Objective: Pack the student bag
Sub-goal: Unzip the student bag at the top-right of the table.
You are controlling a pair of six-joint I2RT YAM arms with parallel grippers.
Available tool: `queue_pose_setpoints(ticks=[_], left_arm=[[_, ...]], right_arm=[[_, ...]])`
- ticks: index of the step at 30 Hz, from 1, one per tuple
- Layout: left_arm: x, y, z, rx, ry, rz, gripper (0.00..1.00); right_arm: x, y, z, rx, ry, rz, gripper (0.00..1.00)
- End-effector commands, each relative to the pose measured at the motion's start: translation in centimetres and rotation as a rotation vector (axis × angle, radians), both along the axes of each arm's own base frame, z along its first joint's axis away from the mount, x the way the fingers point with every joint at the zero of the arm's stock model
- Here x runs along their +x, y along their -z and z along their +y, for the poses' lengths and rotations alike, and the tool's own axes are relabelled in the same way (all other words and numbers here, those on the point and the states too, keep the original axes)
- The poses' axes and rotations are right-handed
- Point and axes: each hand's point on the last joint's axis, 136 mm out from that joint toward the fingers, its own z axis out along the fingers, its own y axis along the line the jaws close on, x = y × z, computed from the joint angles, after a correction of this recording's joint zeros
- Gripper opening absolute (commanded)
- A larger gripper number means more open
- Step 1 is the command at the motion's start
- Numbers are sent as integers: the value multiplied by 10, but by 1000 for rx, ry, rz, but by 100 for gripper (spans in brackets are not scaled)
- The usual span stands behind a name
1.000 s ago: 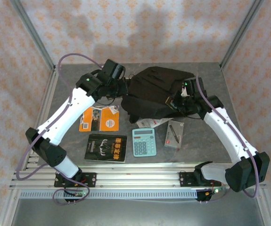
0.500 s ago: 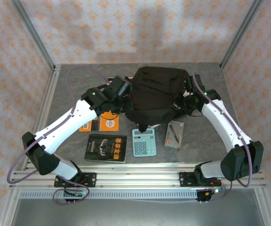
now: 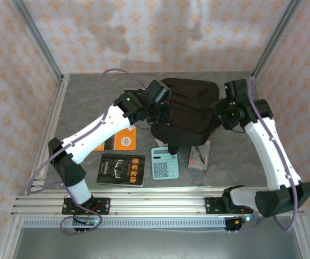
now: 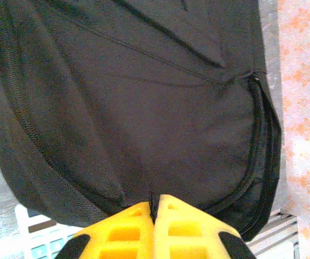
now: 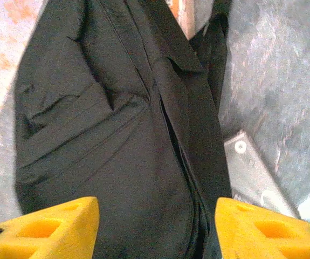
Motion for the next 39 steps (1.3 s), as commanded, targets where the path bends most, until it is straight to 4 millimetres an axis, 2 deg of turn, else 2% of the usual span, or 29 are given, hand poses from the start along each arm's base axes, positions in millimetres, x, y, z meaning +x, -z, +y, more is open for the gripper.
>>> queue_pose_setpoints(ticks=[1, 4, 7, 12, 15, 23, 25, 27, 29, 32, 33, 35, 39], left_arm=[[-1, -24, -17, -64, 28, -37, 0], [-3, -24, -24, -68, 43, -34, 0], [-6, -24, -30, -68, 59, -32, 0], [-7, -23, -34, -63, 67, -31, 0], [-7, -23, -34, -62, 64, -33, 0], [-5, -23, -19, -5, 42, -69, 0], [-5, -20, -15, 9, 35, -72, 0], [-6, -16, -12, 18, 33, -69, 0], [-7, -12, -10, 25, 30, -68, 0], [-6, -10, -7, 34, 21, -70, 0], [-5, -9, -6, 36, 20, -73, 0], [-3, -9, -1, 52, 10, -78, 0], [5, 1, 21, 117, -27, -80, 0]], right_arm=[[-37, 12, 9, 167, 159, 162, 55], [-44, 22, 35, 334, 182, 208, 52], [-44, 28, 50, 434, 212, 203, 51], [-39, 36, 74, 502, 199, 231, 60], [-36, 37, 82, 501, 184, 233, 60], [-47, 64, 75, 424, 195, 298, 34], [-50, 69, 74, 410, 191, 313, 34], [-51, 72, 73, 402, 186, 316, 40], [-53, 73, 72, 392, 177, 320, 38], [-55, 77, 69, 369, 174, 324, 22], [-56, 79, 66, 352, 173, 321, 13], [-58, 80, 61, 315, 171, 322, 2], [-62, 82, 51, 239, 138, 325, 0]])
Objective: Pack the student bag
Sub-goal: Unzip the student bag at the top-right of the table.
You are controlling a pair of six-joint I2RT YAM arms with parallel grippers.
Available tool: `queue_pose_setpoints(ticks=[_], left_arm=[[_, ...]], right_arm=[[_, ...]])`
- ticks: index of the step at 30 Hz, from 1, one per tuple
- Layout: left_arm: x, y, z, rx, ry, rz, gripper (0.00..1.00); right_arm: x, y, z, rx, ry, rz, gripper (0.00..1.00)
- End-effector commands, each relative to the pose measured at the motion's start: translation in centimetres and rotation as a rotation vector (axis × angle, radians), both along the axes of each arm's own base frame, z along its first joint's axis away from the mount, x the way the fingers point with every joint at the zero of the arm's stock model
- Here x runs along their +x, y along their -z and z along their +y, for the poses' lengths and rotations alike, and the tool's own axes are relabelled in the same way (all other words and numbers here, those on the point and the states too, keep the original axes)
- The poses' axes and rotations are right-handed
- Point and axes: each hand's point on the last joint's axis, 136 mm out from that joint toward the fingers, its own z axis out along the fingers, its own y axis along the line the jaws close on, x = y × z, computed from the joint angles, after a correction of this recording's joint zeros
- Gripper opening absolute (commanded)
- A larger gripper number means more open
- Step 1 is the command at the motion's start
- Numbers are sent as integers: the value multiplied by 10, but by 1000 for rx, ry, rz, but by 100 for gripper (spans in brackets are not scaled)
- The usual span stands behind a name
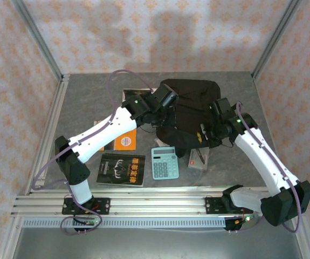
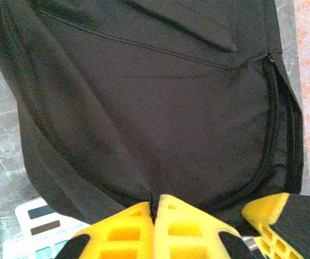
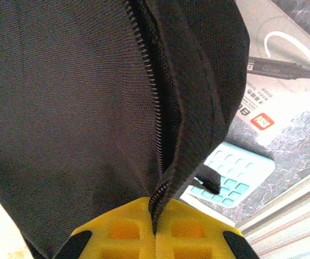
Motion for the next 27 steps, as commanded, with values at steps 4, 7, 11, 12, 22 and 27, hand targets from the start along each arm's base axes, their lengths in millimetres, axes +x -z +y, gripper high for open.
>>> queue_pose_setpoints(ticks=[4, 7, 11, 12, 22, 27], left_arm=[[19, -4, 57, 69, -115, -64, 0], [25, 3, 73, 75, -148, -56, 0], [37, 9, 91, 102, -181, -61, 0], [41, 10, 96, 107, -192, -65, 0], [88, 27, 138, 118, -304, -58, 0], [125, 47, 148, 148, -329, -47, 0]], right_arm=[[-12, 20, -22, -152, -53, 58, 0], [-14, 25, -23, -153, -63, 61, 0], [-14, 27, -25, -171, -85, 61, 0], [-14, 27, -26, -179, -91, 61, 0], [-17, 26, -33, -209, -163, 49, 0], [-15, 23, -35, -215, -201, 33, 0]])
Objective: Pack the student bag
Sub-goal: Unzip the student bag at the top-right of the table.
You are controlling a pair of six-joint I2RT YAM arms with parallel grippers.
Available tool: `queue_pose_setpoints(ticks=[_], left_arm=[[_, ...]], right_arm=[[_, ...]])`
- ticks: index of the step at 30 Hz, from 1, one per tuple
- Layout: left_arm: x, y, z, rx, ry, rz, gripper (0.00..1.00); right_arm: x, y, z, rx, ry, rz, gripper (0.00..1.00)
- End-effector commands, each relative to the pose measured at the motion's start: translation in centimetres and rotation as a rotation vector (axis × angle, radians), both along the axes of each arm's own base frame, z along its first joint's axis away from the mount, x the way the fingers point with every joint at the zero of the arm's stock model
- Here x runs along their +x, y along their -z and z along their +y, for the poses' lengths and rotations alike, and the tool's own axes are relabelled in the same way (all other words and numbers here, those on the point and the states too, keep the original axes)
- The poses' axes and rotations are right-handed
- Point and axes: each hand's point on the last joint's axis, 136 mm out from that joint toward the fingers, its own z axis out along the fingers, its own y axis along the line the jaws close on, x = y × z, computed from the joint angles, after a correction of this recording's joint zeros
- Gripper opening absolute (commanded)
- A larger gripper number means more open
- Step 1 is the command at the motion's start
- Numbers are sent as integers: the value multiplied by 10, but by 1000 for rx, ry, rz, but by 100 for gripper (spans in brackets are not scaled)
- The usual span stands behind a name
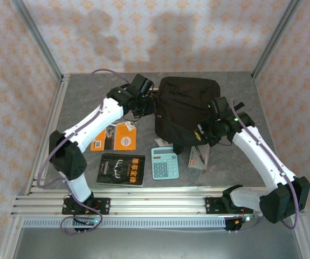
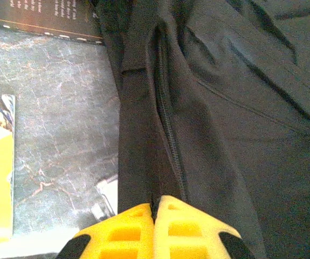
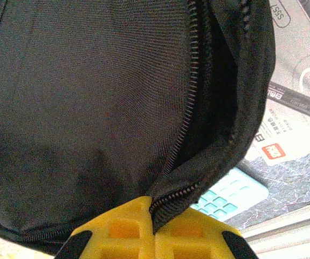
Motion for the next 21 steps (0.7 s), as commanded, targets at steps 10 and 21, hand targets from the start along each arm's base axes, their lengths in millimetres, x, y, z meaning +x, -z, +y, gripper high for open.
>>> queue_pose_setpoints(ticks=[10, 21], left_arm=[[102, 7, 81, 196, -208, -114, 0], [151, 10, 82, 212, -255, -149, 0]], right_arm=[[-27, 14, -36, -143, -51, 55, 0], [-33, 18, -32, -138, -154, 38, 0]])
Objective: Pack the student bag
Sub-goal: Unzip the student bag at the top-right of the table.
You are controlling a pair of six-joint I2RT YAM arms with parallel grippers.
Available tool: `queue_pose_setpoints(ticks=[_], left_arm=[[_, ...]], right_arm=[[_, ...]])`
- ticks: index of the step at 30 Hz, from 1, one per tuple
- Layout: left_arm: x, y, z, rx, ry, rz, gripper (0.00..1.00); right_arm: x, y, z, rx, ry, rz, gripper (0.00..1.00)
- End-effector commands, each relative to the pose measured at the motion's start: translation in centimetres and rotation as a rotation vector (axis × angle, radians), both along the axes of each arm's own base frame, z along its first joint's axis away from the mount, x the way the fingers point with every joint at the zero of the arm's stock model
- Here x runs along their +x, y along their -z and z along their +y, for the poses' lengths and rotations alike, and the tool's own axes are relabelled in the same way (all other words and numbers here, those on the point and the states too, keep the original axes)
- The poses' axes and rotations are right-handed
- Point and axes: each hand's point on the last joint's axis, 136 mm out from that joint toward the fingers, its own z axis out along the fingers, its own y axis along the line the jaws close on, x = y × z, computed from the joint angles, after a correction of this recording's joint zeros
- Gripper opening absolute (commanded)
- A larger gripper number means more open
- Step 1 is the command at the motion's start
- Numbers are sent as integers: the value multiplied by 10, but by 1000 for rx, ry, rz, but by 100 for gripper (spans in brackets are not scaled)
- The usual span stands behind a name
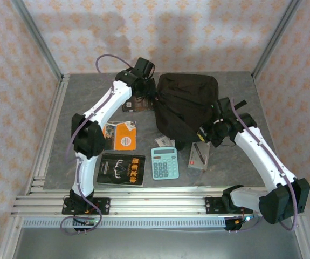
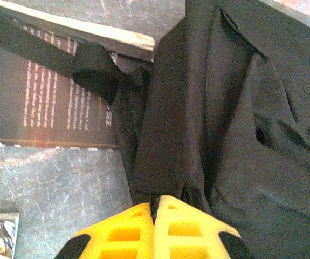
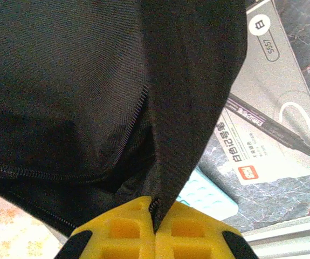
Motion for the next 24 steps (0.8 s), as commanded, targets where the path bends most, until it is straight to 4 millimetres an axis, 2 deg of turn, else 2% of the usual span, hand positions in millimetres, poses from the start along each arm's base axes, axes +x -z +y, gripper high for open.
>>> queue_pose_setpoints(ticks=[1, 3, 7, 10, 11, 14, 18, 19, 21, 24], left_arm=[[39, -3, 63, 139, -166, -68, 0], [47, -6, 59, 115, -156, -71, 0], [50, -28, 42, 2, -129, -105, 0], [38, -46, 37, -52, -119, -100, 22], [30, -51, 38, -60, -120, -88, 29], [6, -67, 44, -77, -123, -67, 40], [-32, -80, 57, -77, -125, -52, 45], [-45, -89, 62, -89, -141, -58, 46], [-65, -87, 64, -126, -157, -29, 47], [-88, -80, 62, -174, -178, 21, 49]], right_arm=[[-31, 13, -20, -77, -10, 76, 0], [-27, 13, -14, -35, -3, 56, 0], [-13, 6, -4, 48, 60, -1, 0], [2, 2, 2, 124, 192, -40, 0], [9, -1, 7, 159, 234, -57, 0], [25, -15, 17, 201, 318, -101, 0], [41, -31, 33, 197, 318, -136, 0], [42, -35, 39, 201, 307, -141, 0], [48, -26, 61, 190, 254, -123, 0], [46, -5, 90, 145, 135, -69, 0]])
